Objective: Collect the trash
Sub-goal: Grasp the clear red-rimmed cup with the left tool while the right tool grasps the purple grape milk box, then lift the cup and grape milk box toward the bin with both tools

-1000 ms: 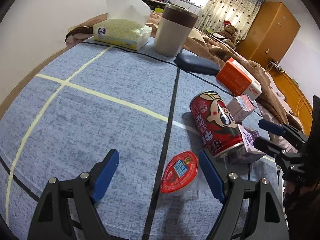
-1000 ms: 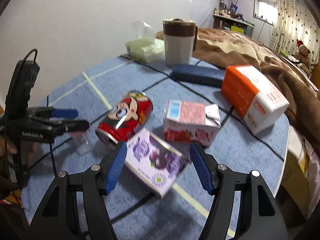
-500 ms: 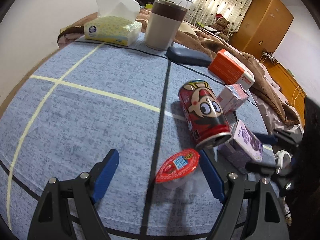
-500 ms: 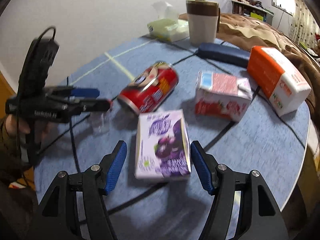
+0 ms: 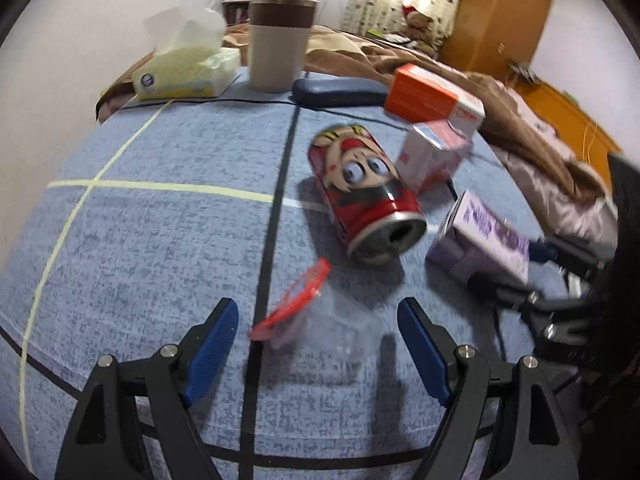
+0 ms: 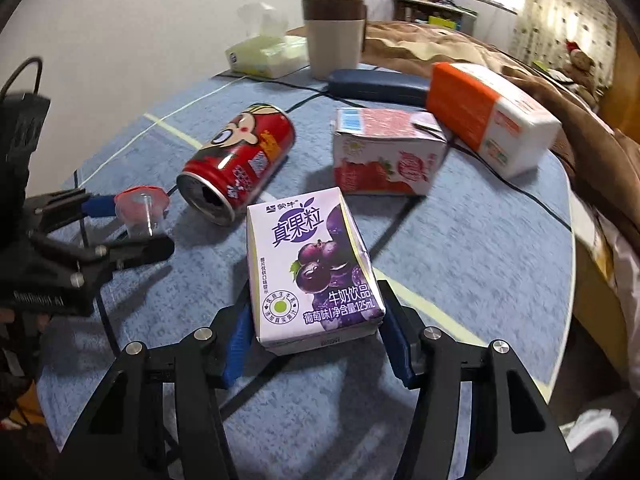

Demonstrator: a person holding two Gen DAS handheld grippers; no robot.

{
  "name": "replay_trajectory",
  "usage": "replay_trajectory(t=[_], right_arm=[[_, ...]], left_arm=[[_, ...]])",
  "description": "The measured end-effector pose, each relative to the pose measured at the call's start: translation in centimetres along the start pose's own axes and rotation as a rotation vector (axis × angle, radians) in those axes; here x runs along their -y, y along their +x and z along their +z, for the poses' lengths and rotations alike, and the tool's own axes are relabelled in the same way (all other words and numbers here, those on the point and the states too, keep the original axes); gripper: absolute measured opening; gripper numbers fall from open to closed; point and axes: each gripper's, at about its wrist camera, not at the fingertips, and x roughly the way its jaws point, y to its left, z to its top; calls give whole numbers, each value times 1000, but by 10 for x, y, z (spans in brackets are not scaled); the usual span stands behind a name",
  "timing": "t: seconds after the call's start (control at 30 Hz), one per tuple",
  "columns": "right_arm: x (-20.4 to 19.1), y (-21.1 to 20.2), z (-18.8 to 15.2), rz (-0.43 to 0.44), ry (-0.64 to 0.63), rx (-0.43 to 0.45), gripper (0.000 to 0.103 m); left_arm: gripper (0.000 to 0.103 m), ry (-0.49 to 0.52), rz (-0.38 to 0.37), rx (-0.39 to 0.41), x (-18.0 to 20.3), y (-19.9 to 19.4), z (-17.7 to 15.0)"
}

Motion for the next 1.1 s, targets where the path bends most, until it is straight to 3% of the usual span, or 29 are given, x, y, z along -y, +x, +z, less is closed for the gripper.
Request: replay_trajectory(t=[0.13, 0.3, 0.47, 0.73, 1.1], right_arm=[[7, -7, -8, 0, 50, 18, 58], [11, -10, -17, 18, 106, 36, 58], [12, -9, -19, 7, 135, 41, 58], [11, -15, -25, -6, 154, 60, 58], [12, -37, -33, -16, 204, 125, 58]], left_arm=[[83, 53, 61, 16, 4, -3, -2], [83, 207, 150, 38, 17, -5, -11], [82, 212, 139, 36, 17, -3, -11], [54, 167, 89, 35, 11, -5, -10], [53, 135, 66, 80, 13, -24, -16]])
